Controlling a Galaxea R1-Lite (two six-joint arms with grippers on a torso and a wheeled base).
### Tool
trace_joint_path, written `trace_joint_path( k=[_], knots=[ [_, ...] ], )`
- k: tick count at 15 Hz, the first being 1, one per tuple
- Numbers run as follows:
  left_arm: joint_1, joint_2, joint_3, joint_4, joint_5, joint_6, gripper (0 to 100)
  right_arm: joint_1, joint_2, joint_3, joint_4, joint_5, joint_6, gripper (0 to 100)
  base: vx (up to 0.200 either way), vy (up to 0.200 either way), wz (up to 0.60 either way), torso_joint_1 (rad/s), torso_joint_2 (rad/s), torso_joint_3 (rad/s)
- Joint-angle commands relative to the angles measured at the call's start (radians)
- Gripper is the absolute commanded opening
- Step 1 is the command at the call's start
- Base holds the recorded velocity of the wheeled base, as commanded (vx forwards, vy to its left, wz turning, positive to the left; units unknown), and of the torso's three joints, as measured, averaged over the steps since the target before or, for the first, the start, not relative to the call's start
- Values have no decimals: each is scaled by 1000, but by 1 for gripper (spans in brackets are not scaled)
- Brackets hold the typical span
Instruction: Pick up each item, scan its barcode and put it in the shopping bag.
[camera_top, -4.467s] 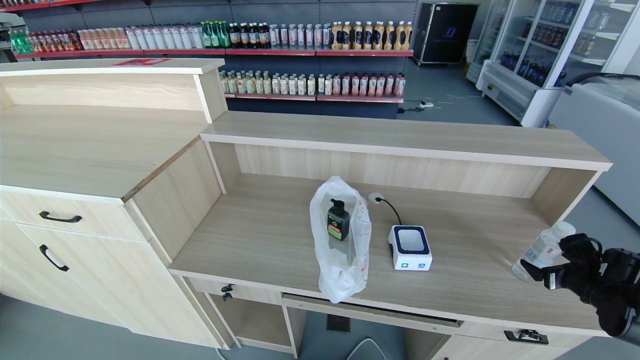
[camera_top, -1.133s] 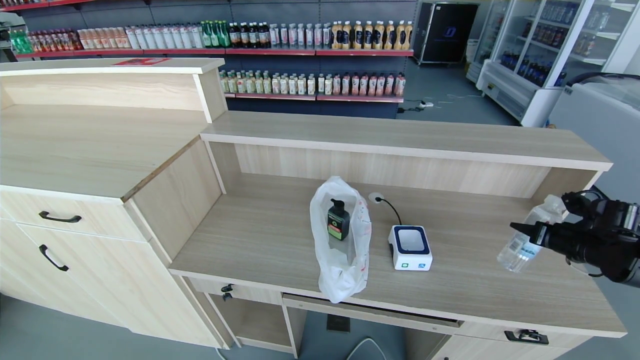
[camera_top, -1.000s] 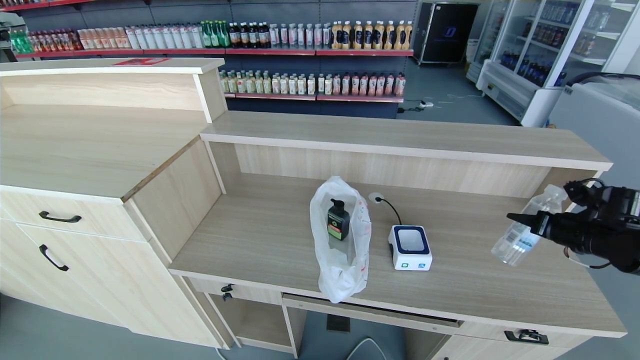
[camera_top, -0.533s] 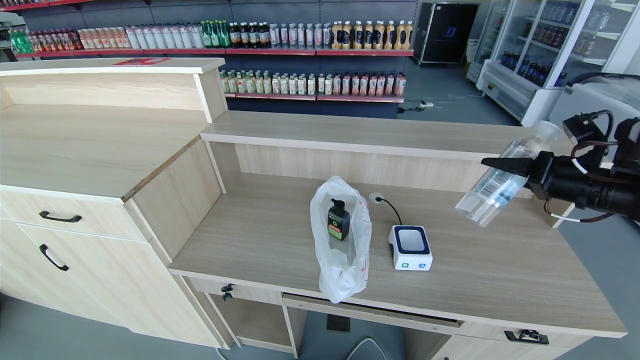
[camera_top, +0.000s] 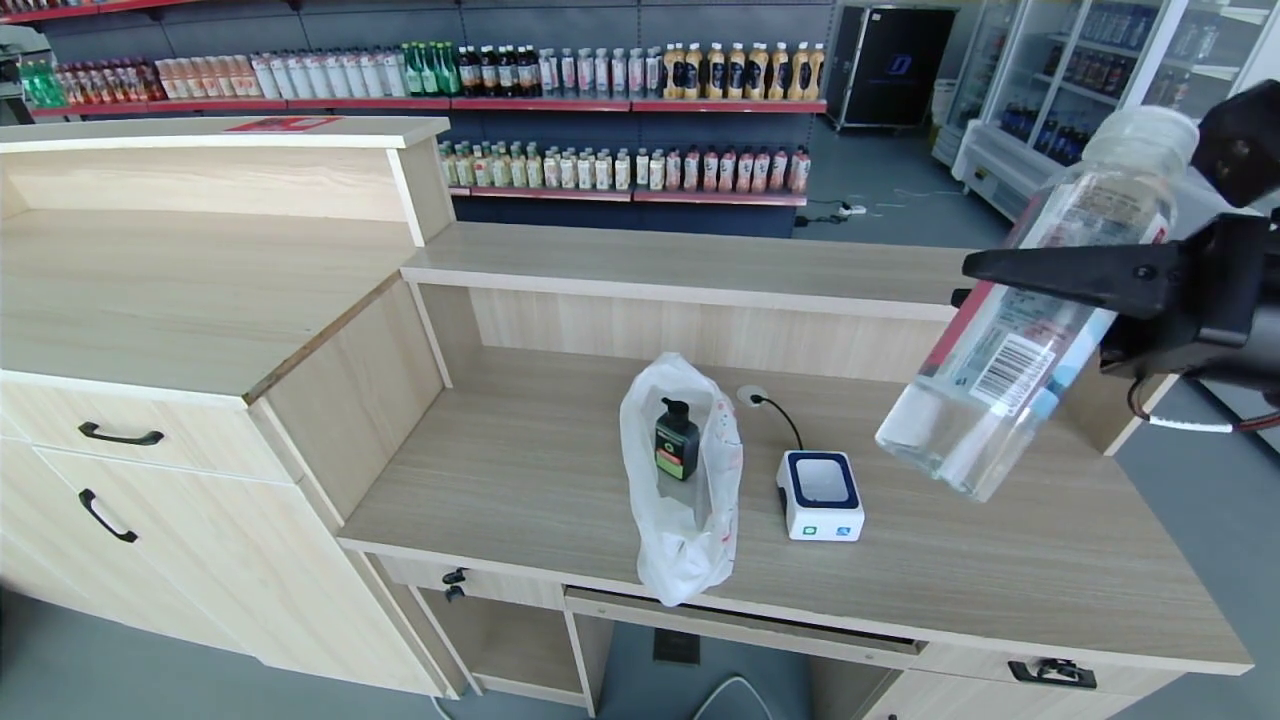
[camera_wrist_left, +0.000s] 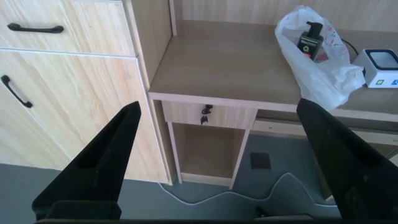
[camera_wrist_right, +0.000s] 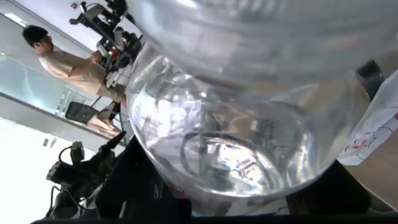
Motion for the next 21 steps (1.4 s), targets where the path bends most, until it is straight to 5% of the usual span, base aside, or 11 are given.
trace_joint_path(
  k=[1, 8, 21],
  knots=[
    [0, 0, 0, 0, 0, 0, 100, 60, -93, 1, 8, -4, 1, 0, 0, 0, 0, 0, 0, 0],
    [0, 0, 0, 0, 0, 0, 100, 92, -251, 126, 110, -17, -45, 0, 0, 0, 0, 0, 0, 0],
    [0, 0, 0, 0, 0, 0, 100, 138, -297, 142, 181, -54, -64, 0, 0, 0, 0, 0, 0, 0]
  ],
)
